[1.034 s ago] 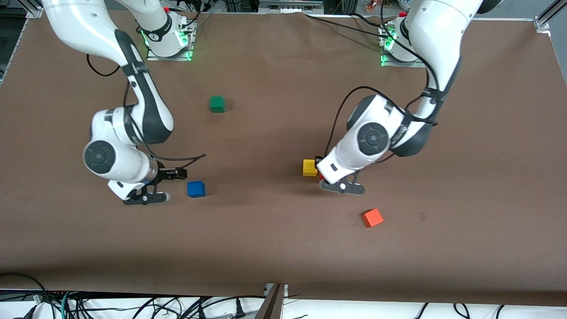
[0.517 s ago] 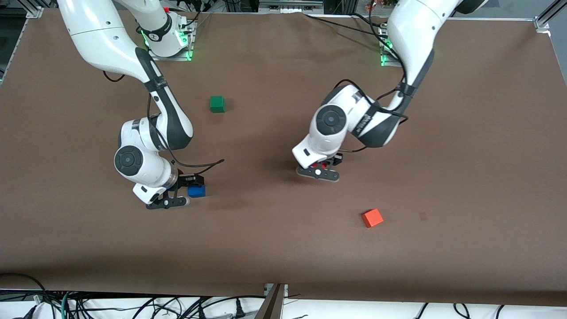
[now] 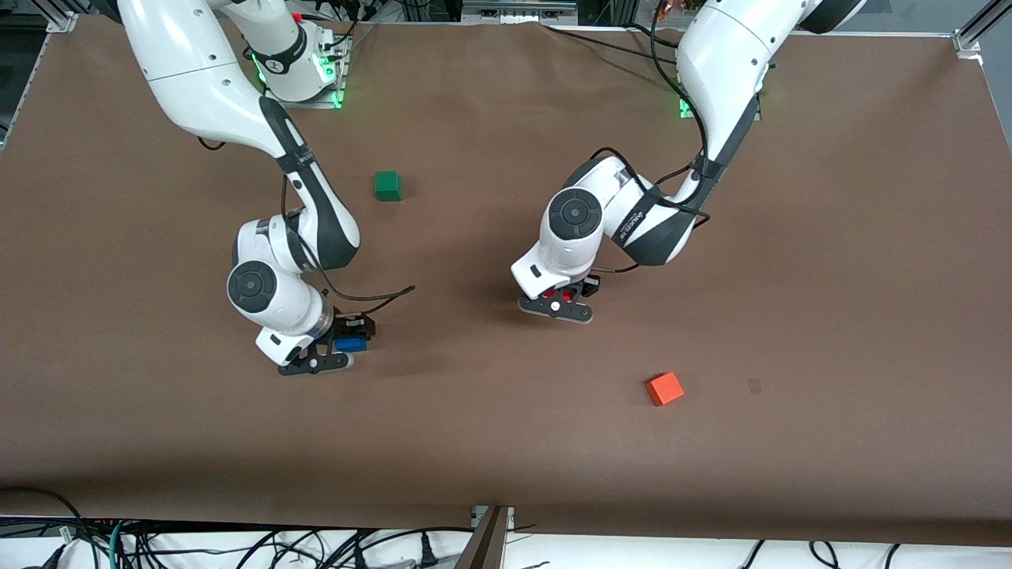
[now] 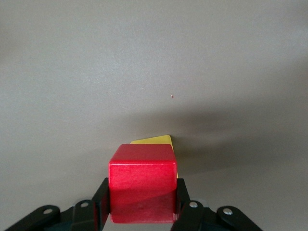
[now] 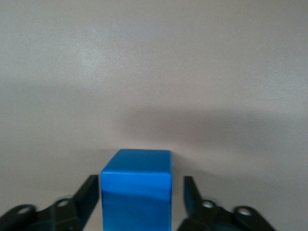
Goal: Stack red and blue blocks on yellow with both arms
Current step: 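Lower the red cube onto the yellow cube while the right gripper grasps the blue cube, then open the left gripper and withdraw while the right gripper carries the blue cube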
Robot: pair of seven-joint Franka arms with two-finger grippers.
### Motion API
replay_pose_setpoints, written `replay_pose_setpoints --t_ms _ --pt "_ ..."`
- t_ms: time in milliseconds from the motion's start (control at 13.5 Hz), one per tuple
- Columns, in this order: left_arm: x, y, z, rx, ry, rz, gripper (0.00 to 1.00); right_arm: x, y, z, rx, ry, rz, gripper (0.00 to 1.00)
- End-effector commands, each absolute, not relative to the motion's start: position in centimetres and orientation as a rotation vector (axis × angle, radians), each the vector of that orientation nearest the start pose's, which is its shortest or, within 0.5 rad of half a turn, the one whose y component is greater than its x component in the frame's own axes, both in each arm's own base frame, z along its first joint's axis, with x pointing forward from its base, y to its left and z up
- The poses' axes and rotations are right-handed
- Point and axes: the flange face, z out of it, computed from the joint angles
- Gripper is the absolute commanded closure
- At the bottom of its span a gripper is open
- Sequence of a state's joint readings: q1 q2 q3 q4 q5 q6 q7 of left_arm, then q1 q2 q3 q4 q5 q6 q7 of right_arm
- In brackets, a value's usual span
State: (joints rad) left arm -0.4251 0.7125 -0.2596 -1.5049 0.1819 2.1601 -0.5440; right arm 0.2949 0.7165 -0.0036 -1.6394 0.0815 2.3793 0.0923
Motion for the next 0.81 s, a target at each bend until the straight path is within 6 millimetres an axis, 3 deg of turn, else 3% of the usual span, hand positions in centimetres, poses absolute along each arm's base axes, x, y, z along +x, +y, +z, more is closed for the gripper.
replay_pose_setpoints --t_ms 0,148,295,739 --pt "56.6 -41.9 25.1 -3.101 0.282 0.037 1.0 66.1 20.2 20.5 -3.061 -0.2 -0.026 0.58" --pt "56.4 -42.1 25.0 -3.105 0.239 0.039 1.0 66.2 20.0 21.2 -3.06 -0.211 -0.022 0.72" --pt "56.4 -42.1 25.1 -3.107 0.212 0.036 1.0 66.5 20.3 23.2 -3.059 -0.212 0.02 0.72" --pt "55.7 -42.5 24.8 -3.103 0.188 0.047 0.99 67.6 21.3 32.9 -2.977 -0.165 0.122 0.72"
